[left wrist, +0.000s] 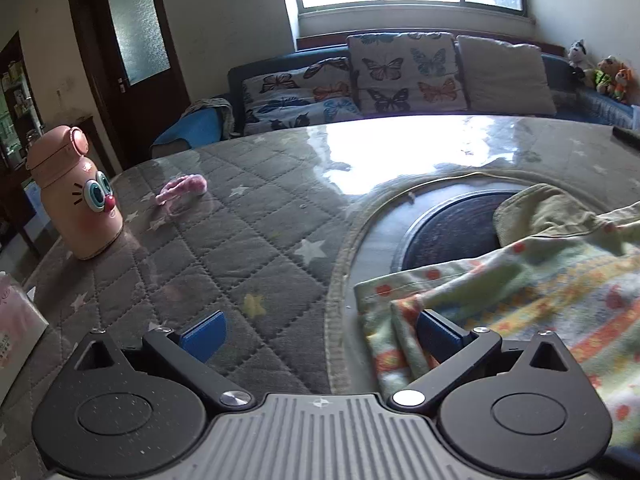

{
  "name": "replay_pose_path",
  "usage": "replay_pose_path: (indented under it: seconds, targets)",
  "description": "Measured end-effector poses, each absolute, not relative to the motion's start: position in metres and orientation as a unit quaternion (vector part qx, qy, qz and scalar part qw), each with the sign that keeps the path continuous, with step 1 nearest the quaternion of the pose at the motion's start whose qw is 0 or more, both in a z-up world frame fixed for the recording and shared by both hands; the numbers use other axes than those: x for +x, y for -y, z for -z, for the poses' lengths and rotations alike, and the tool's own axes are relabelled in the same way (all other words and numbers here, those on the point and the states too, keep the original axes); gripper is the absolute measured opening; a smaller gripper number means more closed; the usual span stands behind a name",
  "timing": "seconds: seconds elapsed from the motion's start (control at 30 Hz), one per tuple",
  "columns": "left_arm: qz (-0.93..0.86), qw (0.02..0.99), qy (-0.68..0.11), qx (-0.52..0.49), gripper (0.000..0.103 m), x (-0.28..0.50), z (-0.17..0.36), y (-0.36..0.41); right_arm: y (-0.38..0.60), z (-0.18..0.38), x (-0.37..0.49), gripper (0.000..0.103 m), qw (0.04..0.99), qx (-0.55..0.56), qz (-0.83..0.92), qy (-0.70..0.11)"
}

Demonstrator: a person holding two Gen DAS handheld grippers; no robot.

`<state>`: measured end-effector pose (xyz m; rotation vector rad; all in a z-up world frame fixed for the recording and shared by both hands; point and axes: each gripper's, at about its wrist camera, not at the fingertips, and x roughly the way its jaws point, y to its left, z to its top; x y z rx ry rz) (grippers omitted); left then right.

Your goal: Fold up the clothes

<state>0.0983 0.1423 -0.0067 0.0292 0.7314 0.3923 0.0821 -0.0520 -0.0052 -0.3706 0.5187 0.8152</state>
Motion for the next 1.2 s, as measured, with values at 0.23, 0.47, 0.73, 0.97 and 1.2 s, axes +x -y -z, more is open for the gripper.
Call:
replay_pose_path:
  seconds: [0.23, 0.47, 0.73, 0.97, 1.2]
  targets:
    - [-0.198, 0.912, -0.358, 0.018, 0.103, 0.101, 0.008, -0.143, 0.063, 0.008, 0.108, 0.098, 0.857, -0.132, -0.402, -0.292]
    - [-0.191, 0.917, -0.351, 0.010, 0.103, 0.090, -0.002, -0.135, 0.085, 0.002, 0.103, 0.098, 0.856, -0.097, -0.411, -0.298]
    - [-0.155, 0.929, -0.335, 0.004, 0.103, 0.071, -0.010, -0.107, 0.141, -0.001, 0.093, 0.098, 0.877, -0.050, -0.365, -0.307]
    - [-0.152, 0.925, -0.349, 0.018, 0.103, 0.070, 0.003, -0.094, 0.175, 0.010, 0.106, 0.097, 0.881, -0.013, -0.334, -0.336]
    - [-0.161, 0.923, -0.350, 0.018, 0.103, 0.067, 0.005, -0.097, 0.175, -0.004, 0.109, 0.097, 0.887, -0.003, -0.341, -0.312]
